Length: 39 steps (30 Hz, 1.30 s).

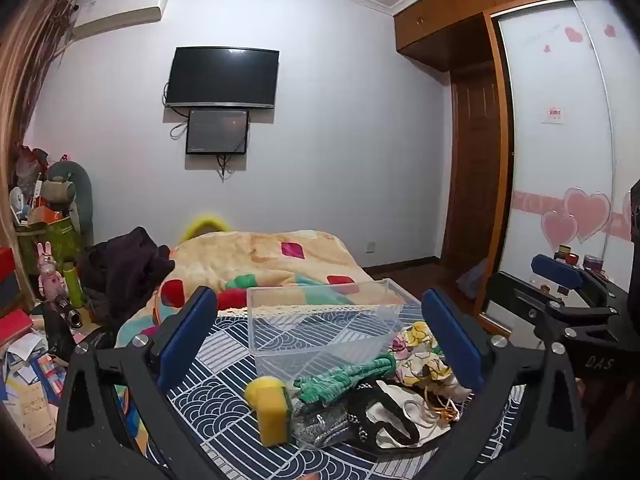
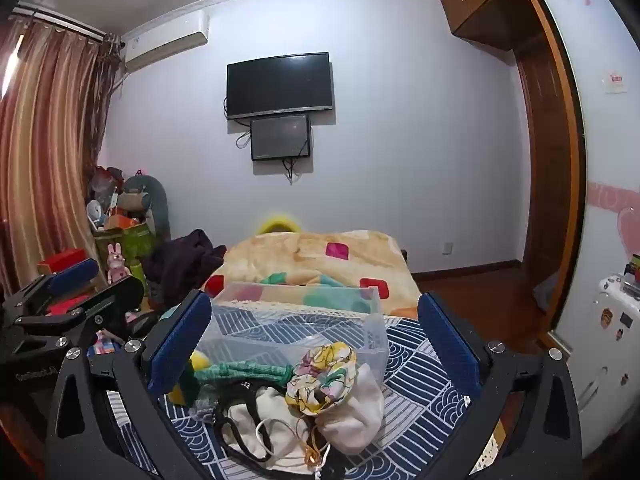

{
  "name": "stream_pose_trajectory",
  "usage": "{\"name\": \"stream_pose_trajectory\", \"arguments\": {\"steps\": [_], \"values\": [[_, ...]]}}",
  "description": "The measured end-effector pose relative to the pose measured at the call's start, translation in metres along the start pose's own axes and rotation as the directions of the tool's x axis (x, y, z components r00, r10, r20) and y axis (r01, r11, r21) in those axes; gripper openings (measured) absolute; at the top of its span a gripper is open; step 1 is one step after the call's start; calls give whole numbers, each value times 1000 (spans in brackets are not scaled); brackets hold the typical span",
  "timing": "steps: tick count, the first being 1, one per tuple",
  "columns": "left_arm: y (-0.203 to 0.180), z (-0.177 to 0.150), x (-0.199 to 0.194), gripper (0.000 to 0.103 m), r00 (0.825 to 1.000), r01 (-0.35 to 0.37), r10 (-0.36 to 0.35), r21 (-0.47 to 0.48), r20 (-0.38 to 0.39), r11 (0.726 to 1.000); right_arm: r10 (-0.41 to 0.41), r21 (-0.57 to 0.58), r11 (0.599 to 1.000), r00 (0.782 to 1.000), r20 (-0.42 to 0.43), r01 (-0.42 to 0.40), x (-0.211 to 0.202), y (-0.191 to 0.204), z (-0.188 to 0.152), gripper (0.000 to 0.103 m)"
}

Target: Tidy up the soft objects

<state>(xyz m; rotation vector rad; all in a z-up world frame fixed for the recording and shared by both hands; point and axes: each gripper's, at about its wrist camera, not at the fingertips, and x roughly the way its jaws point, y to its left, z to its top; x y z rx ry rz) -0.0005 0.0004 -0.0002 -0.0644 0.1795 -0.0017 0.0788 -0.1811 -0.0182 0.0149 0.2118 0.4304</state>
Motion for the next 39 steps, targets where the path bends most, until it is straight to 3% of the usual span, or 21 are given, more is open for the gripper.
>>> {"name": "stream_pose_trajectory", "arguments": {"steps": [1,39], "values": [[-1,1,2,103,1000,-5,5,11,-29,1000,0,-2,1000,1000,-3,0,0,0,0,103],[-5,2,-4,103,1000,-13,13,15,21,1000,4,-5,1000,1000,21,-4,-11,5,9,103]]}}
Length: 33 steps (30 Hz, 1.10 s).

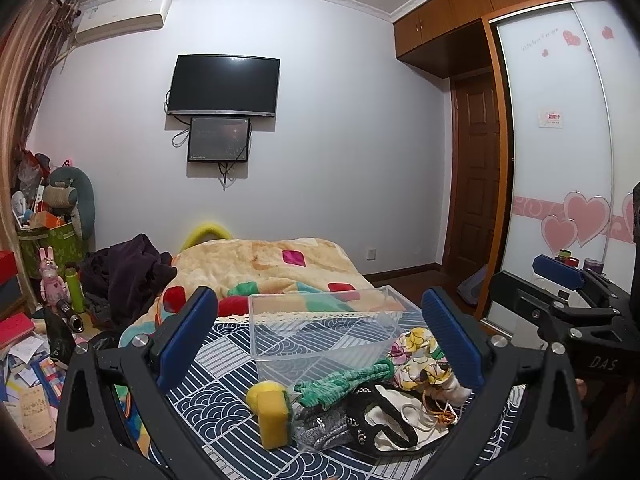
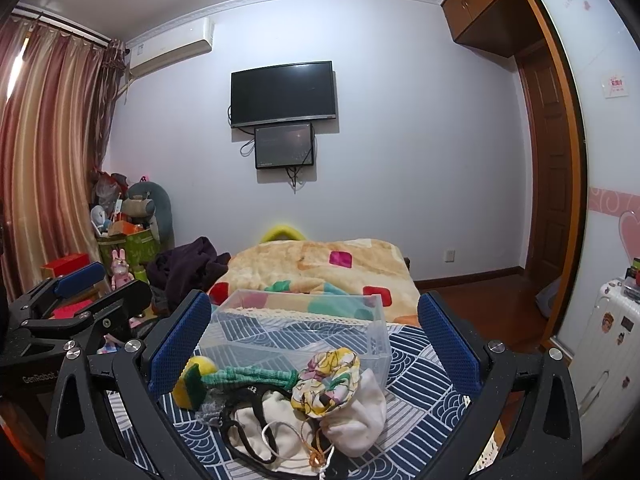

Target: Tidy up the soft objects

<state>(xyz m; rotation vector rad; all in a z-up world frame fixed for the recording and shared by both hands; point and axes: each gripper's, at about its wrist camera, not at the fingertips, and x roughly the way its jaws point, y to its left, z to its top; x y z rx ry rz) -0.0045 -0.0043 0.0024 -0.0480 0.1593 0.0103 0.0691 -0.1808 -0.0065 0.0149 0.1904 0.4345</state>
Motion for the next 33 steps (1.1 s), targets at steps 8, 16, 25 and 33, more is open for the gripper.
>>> {"name": "stream_pose_trajectory", "arguments": {"steps": [8,16,25,33], "values": [[-4,2,-1,103,1000,-10,10,17,3,1000,4,3,1000,1000,3,-4,-2,1,4,103],[-4,2,-1,103,1000,-9,9,13,1,1000,3,6,1000,1000,5,-3,-3,1,5,103],[-3,3,-1,103,1000,-7,7,7,4,1000,4,7,1000,1000,7,-4,-3,0,4,103],[0,4,-3,103,1000,-2,2,0,7,1000,3,8,1000,1000,7,-3,-3,0,3,103]]}}
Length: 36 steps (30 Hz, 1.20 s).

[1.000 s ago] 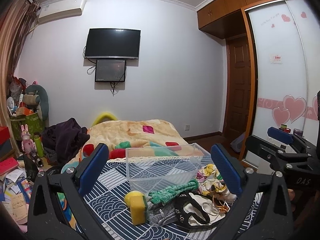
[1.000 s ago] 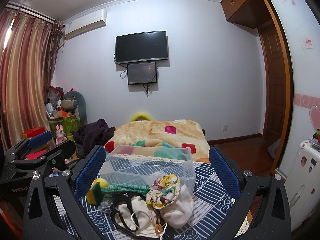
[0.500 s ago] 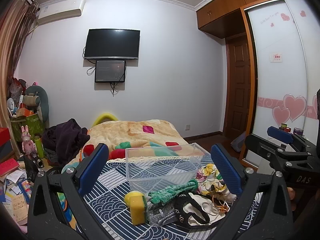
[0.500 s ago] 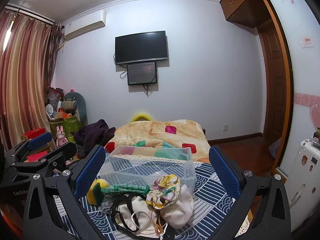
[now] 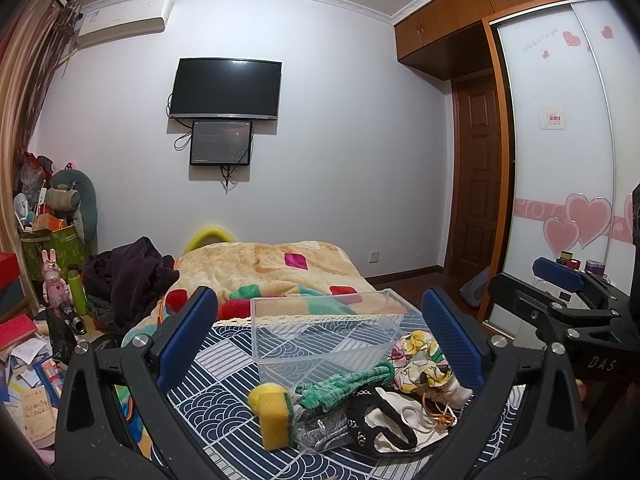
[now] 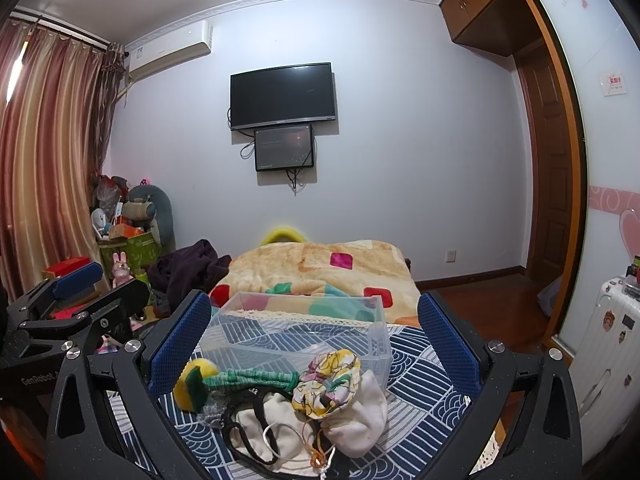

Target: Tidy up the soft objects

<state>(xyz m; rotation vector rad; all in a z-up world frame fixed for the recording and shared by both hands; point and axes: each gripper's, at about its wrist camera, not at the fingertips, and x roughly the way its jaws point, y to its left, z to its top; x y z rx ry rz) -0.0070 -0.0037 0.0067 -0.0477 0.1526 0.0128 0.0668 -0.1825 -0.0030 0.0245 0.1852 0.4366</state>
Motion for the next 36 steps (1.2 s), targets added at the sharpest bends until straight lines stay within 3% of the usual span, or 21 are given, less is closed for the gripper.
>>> {"name": "stream_pose_trajectory", "arguments": {"steps": [18,25,32,34,36], "values": [[5,1,2,103,1000,7,-8,-22,-17,1000,-5,-1,1000,1000,4,5,0,0,0,103],[18,-16,28,103,992,0,-6,-46,-123,999,-10,-19,1000,1000,-28,9,11,-1,-7,103],[37,-51,52,102,970,-18,-1,-73,-245,997,-46,-60,997,994,-95,40,35,-3,-27,101],[40,-59,57,90,962,-24,6,-61,-272,998,-28,-50,999,992,-124,22,42,-5,-32,97],[42,-65,61,86,955,-21,3,-59,-296,998,-19,-45,999,986,-165,12,50,-7,-38,89]]}}
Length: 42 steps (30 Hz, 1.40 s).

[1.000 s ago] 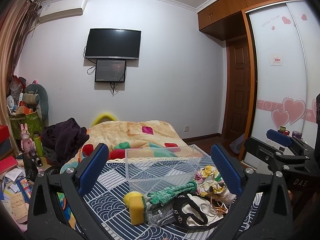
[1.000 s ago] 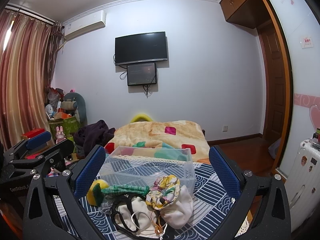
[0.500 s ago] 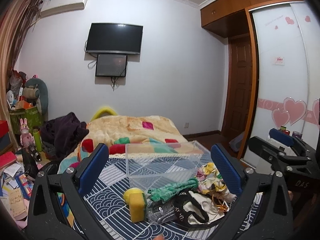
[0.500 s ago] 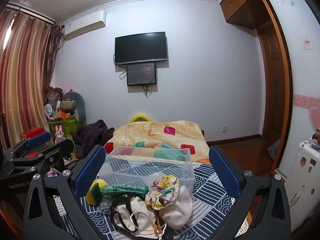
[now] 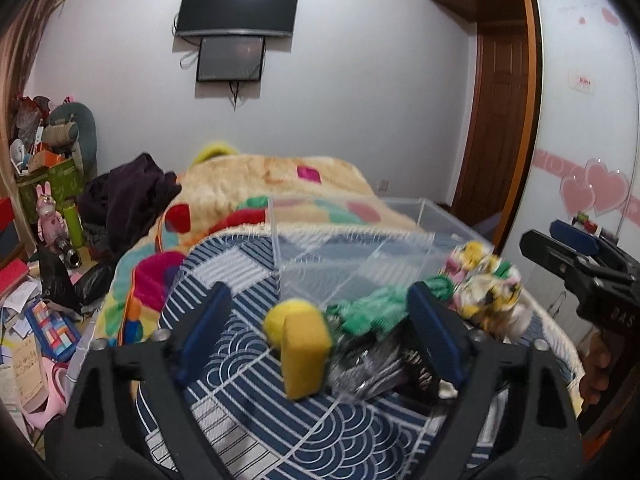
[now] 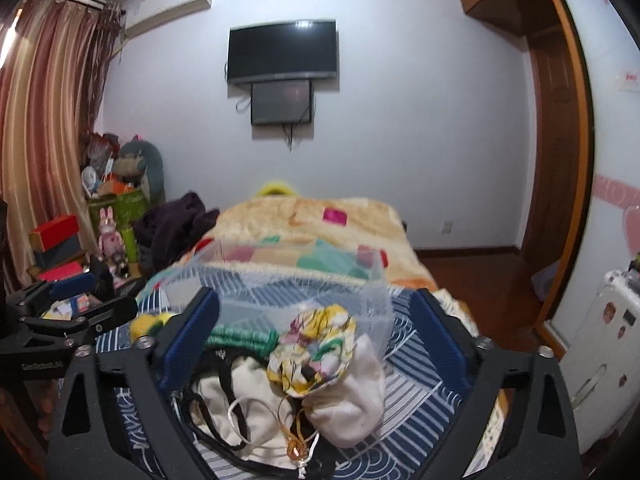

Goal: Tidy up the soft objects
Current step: 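Grasp the yellow sponge with the left tool while the right tool grasps the floral scrunchie, then lower the sponge into the clear box with the left tool while the right tool drops the scrunchie in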

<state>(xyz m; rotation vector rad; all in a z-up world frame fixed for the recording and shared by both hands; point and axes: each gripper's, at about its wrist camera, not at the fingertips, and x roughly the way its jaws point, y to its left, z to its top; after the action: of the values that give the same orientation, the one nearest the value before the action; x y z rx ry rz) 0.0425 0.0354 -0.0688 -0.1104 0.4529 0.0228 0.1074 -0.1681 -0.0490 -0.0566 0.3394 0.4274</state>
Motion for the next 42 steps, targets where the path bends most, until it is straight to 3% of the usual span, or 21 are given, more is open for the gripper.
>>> {"name": "stream_pose_trajectory", "arguments": {"steps": [6,8,10,12,17,22,34,42], "values": [[12,-14,22,69,997,-27,24,-42,-77,999,34,48,998,994,-106,-29,21,-10,-16,71],[18,-18,30,62,994,-3,-7,-87,-108,996,51,68,997,989,-136,-42,25,-14,-21,63],[20,-21,36,44,990,30,-46,-113,-135,993,66,78,995,986,-154,-54,27,-15,-23,58],[18,-23,39,35,988,37,-53,-106,-148,994,68,83,995,983,-170,-55,29,-16,-26,54],[8,-22,31,32,992,50,-58,-71,-116,996,69,95,994,976,-208,-50,37,-17,-29,26],[2,-14,15,32,996,52,-55,-50,-65,997,44,89,996,978,-203,-26,37,-19,-27,13],[4,26,-8,32,997,71,-69,-47,39,996,44,111,993,998,-46,-39,2,-24,8,11],[7,68,13,32,994,95,-92,-37,67,995,22,92,996,1000,2,-22,12,-24,33,11]]}}
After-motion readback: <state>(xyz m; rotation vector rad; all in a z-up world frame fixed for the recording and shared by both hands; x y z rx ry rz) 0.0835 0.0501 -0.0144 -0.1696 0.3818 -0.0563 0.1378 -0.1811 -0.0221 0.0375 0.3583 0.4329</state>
